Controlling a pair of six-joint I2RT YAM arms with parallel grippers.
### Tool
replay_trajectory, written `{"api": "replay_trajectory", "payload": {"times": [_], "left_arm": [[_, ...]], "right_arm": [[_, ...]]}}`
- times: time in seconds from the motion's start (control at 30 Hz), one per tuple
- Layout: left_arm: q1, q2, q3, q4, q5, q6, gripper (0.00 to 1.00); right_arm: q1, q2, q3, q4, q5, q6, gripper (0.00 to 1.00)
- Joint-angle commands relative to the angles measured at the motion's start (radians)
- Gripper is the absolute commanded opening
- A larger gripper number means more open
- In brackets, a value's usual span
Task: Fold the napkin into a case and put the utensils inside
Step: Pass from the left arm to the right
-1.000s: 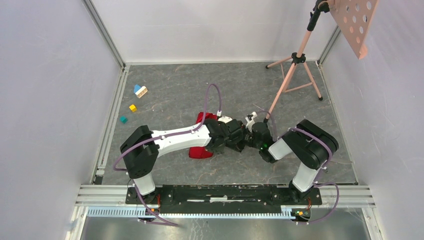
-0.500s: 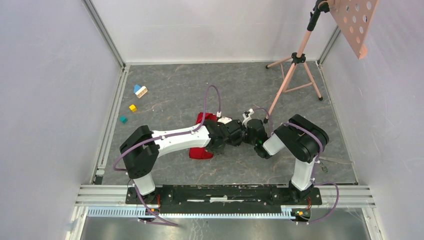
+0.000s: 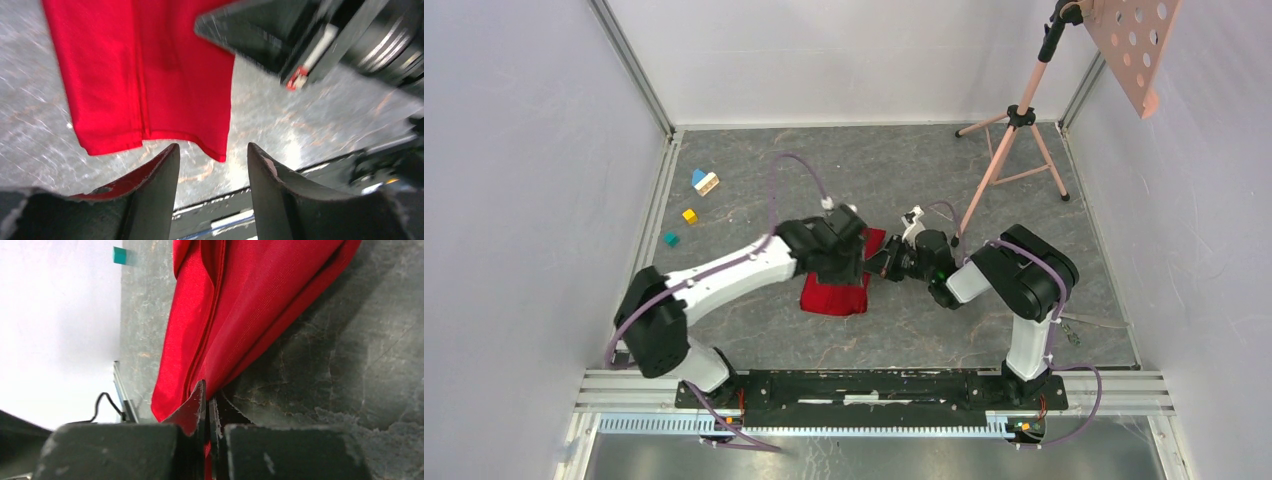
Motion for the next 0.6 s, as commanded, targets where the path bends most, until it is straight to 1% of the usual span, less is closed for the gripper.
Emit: {"api": "replay_trajectory", "payload": {"times": [0.0, 0.07, 0.13, 0.17, 0.23, 0.37, 0.47, 0.57], "left_arm": [[0.179, -0.099, -0.032, 0.155, 0.156, 0.019, 0.60], [0.250, -0.082, -0.035, 0.210, 0.197, 0.019, 0.57], [0.315, -0.029, -0.024, 0.247, 0.221, 0.018, 0.47], [0.343, -0.003, -0.013, 0.257, 0.219, 0.017, 0.40], [0.388, 0.054, 0.007, 0.278, 0.213, 0.019, 0.30], [0.439, 0.170, 0.053, 0.331, 0.223, 0.031, 0.21], [0.454, 0.251, 0.096, 0.351, 0.244, 0.041, 0.16], [0.459, 0.310, 0.112, 0.382, 0.250, 0.036, 0.14]], "right_arm": [[-0.006, -0.033, 0.060, -0.098, -0.019, -0.143, 0.00], [-0.006, -0.043, 0.070, -0.128, -0.019, -0.165, 0.01], [-0.005, -0.054, 0.082, -0.169, -0.015, -0.193, 0.00], [-0.006, -0.059, 0.085, -0.186, -0.011, -0.203, 0.00], [-0.006, -0.068, 0.097, -0.222, -0.009, -0.227, 0.01], [-0.006, -0.082, 0.123, -0.275, -0.005, -0.262, 0.01], [-0.006, -0.093, 0.148, -0.327, 0.003, -0.291, 0.01], [-0.005, -0.106, 0.178, -0.393, 0.026, -0.334, 0.00]]}}
